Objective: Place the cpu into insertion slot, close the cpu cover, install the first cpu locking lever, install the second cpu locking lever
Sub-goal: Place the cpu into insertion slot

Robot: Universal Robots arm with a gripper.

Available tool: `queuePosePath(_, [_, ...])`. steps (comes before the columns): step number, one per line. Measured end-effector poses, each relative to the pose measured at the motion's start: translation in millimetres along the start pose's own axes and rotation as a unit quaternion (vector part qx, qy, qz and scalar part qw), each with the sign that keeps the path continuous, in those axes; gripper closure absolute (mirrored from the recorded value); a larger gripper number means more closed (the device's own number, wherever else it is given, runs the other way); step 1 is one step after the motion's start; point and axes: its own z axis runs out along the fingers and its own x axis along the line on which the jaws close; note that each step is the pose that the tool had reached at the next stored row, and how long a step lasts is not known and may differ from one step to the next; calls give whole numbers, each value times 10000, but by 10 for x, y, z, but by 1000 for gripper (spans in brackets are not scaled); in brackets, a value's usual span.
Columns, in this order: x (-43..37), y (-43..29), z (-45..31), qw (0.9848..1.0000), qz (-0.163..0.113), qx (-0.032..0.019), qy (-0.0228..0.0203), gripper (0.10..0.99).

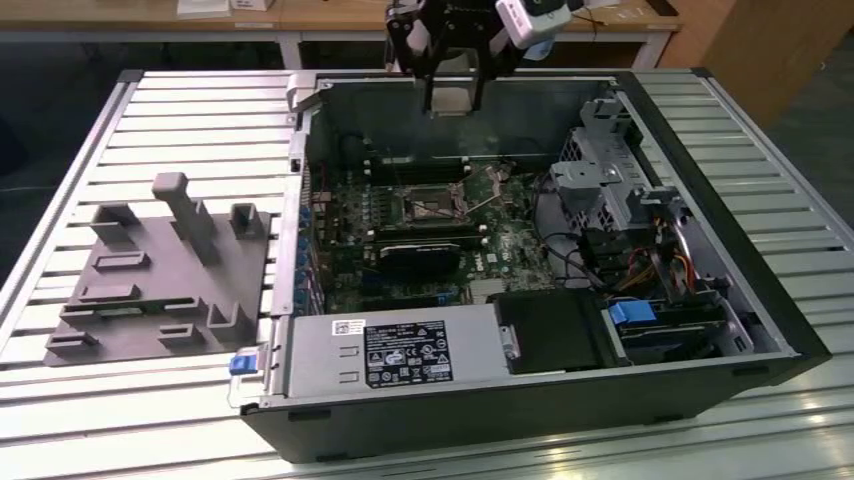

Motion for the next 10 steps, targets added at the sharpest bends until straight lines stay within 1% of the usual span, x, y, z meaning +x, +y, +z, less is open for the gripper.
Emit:
queuePosePath(3, [3, -5, 53, 10000, 0, 10, -1, 545])
queuePosePath(8, [15, -13, 136, 10000, 1, 55, -2, 545])
queuePosePath(10, [18, -14, 158, 10000, 1, 64, -2, 545])
